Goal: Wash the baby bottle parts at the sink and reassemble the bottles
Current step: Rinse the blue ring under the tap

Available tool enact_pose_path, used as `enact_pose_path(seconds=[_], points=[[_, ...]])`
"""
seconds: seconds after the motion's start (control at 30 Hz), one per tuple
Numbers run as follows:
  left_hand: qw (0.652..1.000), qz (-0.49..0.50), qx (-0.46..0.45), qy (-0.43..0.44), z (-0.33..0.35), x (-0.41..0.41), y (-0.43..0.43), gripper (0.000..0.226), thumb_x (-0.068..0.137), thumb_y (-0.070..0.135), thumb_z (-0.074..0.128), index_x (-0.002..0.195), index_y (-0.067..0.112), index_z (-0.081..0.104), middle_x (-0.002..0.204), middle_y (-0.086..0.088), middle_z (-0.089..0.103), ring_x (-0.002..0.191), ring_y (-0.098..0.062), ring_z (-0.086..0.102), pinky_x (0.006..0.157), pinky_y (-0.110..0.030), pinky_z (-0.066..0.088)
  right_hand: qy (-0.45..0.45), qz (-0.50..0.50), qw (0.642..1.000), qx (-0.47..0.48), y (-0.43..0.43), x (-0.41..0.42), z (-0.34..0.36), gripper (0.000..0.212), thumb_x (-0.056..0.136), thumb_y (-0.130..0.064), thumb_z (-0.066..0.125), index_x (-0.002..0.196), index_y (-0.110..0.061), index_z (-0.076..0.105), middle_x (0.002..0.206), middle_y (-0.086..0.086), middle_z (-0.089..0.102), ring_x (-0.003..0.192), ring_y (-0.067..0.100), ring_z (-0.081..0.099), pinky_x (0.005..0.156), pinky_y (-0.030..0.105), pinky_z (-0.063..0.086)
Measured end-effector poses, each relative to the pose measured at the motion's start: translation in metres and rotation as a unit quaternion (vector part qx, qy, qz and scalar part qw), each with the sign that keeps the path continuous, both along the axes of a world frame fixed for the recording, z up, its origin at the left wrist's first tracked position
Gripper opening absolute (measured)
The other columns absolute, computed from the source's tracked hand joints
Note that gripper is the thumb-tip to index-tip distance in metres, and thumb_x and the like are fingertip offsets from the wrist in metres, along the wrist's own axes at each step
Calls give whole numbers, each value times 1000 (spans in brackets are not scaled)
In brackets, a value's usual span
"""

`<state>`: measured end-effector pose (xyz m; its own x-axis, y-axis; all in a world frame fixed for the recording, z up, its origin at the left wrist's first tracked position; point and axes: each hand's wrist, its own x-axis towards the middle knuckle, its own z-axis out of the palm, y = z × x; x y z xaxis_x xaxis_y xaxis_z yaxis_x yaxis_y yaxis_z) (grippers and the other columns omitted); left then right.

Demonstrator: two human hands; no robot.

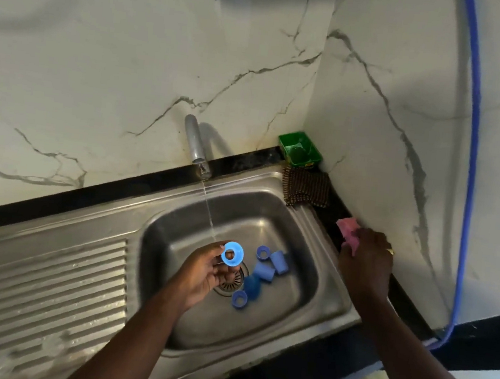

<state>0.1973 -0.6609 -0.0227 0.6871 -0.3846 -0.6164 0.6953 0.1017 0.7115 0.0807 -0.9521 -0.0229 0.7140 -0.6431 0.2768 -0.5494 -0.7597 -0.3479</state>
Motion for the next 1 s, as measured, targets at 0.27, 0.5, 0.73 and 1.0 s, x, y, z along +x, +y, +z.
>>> enact_pose_path(seconds=[0.27, 0.5, 0.73, 1.0], points=[[997, 74, -28, 2, -4, 60, 5, 21, 102, 7, 51, 120, 3, 61, 105, -20, 73, 90, -27, 74, 79, -35, 62, 60, 260, 908, 322, 110, 132, 3, 29, 96, -9, 57, 123, -14, 68, 108, -5, 65, 97, 6, 59, 85, 16, 40], [987, 31, 57, -144, 0, 101, 3, 39, 85, -8, 68, 122, 2, 67, 113, -14, 74, 109, -30, 69, 96, -38, 55, 6, 173, 756, 631, 158, 206, 11, 17, 97, -4, 57, 110, 4, 66, 97, 22, 67, 86, 24, 64, 76, 30, 55], [971, 86, 91, -206, 4, 119, 16, 37, 78, -4, 78, 112, 12, 73, 104, -3, 77, 99, -21, 74, 91, -42, 59, 33, 284, 781, 556, 157, 219, 17, 30, 86, 0, 71, 115, -6, 70, 108, 11, 74, 102, 25, 71, 92, 39, 58], [971, 78, 114, -197, 7, 124, 19, 31, 82, 16, 80, 113, 21, 75, 103, 1, 77, 100, -19, 73, 95, -41, 57, 9, 308, 821, 480, 162, 230, 22, 39, 88, -11, 72, 126, -5, 64, 114, 11, 71, 105, 23, 68, 98, 42, 54]])
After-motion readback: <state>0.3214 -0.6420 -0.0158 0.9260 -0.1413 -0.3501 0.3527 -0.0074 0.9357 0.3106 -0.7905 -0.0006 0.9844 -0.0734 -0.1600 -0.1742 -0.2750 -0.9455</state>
